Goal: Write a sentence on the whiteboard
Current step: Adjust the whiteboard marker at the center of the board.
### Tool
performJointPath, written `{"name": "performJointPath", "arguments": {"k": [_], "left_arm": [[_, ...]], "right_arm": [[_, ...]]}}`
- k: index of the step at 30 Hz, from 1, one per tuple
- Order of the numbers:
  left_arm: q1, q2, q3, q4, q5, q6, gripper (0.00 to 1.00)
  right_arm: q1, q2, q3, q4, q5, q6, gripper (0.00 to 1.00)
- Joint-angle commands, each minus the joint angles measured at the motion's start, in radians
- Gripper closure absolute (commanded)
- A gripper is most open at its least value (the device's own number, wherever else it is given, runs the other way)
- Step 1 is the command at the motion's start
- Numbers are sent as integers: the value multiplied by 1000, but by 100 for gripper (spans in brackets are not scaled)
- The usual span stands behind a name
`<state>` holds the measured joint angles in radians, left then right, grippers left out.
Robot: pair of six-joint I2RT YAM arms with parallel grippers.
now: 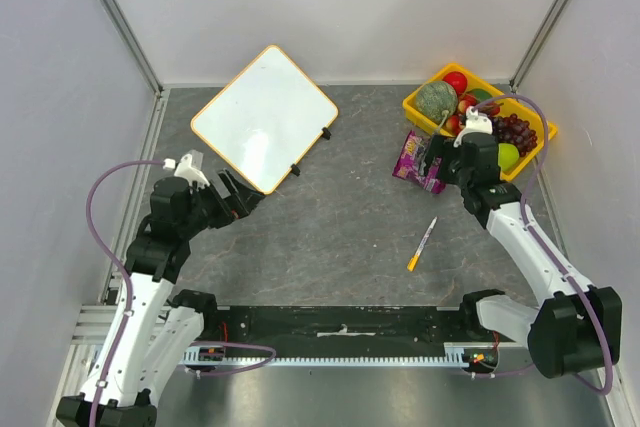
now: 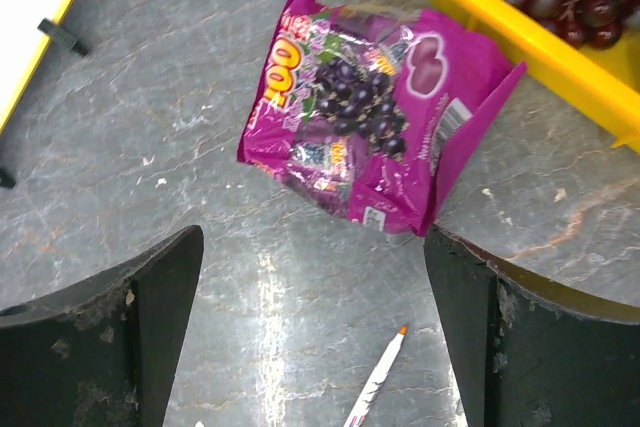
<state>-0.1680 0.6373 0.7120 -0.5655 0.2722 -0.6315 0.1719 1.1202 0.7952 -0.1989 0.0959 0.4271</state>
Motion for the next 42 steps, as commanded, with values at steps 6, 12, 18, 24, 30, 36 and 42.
{"name": "performJointPath", "arguments": {"k": [6, 12, 18, 24, 30, 36, 42], "left_arm": [[-13, 80, 30, 119, 240, 101, 0], [-403, 300, 73, 226, 55, 81, 7], [-813, 720, 294, 315, -92, 64, 29], [-1065, 1090, 598, 351, -146, 92, 59], [-1137, 1312, 714, 458, -159, 67, 81], [-1130, 1440, 763, 425, -295, 66, 92], [-1053, 1487, 771, 349, -324, 67, 98]], "right_arm": [[-2, 4, 47, -72, -165, -25, 2], [-2, 6, 44, -105, -145, -47, 2], [0, 41, 53, -117, -108, -45, 2], [-3, 84, 78, -140, -42, -21, 2], [-84, 101, 99, -160, -18, 18, 2], [-195, 115, 111, -157, -93, 30, 2], [-203, 113, 102, -157, -131, 25, 2]]}}
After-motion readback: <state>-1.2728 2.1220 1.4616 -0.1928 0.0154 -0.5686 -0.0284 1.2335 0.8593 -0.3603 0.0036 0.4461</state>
